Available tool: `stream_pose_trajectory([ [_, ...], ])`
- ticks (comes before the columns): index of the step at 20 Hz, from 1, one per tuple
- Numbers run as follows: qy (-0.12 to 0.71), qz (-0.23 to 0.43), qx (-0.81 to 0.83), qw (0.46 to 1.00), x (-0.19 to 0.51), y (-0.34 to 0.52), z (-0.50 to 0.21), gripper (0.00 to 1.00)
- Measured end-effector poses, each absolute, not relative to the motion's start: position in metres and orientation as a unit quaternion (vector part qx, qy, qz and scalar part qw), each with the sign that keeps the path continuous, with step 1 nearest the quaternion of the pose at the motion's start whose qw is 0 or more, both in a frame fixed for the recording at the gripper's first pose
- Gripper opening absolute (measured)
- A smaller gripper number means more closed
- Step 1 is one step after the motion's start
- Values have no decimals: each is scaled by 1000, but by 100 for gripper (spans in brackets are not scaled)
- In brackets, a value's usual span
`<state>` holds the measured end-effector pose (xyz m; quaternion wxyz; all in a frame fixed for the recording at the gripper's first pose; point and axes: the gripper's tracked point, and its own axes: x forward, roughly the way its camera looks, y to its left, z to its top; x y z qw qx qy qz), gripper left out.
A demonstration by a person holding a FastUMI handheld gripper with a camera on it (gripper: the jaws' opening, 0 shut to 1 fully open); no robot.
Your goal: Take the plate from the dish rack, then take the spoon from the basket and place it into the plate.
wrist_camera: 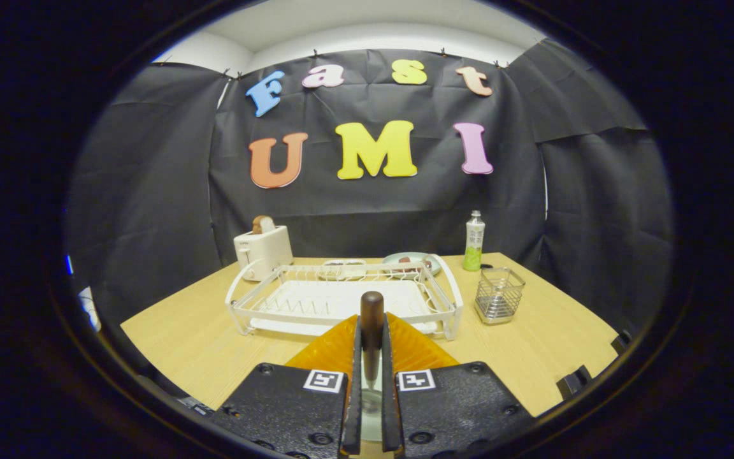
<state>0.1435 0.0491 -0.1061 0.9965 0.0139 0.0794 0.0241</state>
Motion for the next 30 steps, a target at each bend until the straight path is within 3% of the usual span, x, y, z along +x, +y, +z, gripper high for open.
stream_pose_trajectory([
  [6, 65, 1, -6, 998, 146, 27, -111, 20],
  [8, 47, -4, -14, 999, 139, 21, -101, 26],
  [14, 3, -43, -11, 999, 105, -19, -67, 93],
  [18, -12, -30, -4, 999, 75, -26, -48, 100],
  [30, -20, -12, 30, 999, 4, -42, 2, 100],
])
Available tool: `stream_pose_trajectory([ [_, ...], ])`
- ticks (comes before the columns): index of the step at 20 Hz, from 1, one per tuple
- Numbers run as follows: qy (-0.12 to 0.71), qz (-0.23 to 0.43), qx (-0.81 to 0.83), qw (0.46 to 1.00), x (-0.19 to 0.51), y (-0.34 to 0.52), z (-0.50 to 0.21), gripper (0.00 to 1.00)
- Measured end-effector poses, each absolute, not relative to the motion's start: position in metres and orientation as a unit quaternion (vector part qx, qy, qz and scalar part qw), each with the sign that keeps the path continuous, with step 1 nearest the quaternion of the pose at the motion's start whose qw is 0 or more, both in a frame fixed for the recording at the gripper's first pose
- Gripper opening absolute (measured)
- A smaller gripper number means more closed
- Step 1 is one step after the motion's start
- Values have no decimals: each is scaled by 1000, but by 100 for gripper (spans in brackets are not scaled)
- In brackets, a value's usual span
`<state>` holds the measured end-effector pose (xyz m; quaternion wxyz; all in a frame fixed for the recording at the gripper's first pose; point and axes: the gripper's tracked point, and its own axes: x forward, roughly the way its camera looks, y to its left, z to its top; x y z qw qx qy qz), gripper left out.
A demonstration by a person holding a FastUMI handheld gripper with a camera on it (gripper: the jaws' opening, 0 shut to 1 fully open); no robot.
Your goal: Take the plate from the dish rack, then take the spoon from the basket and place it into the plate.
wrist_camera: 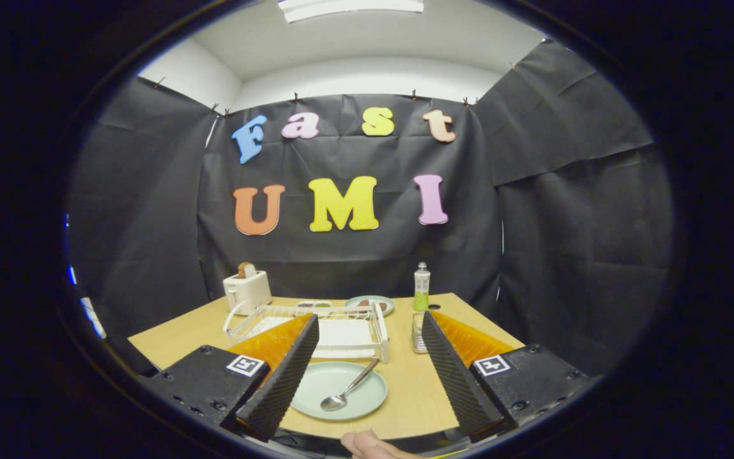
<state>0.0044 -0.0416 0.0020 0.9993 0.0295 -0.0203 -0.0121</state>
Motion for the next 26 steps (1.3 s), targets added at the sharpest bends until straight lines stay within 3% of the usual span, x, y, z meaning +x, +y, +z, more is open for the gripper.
stream_pose_trajectory([
  [26, -15, -16, 12, 1000, -11, -38, -1, 100],
])
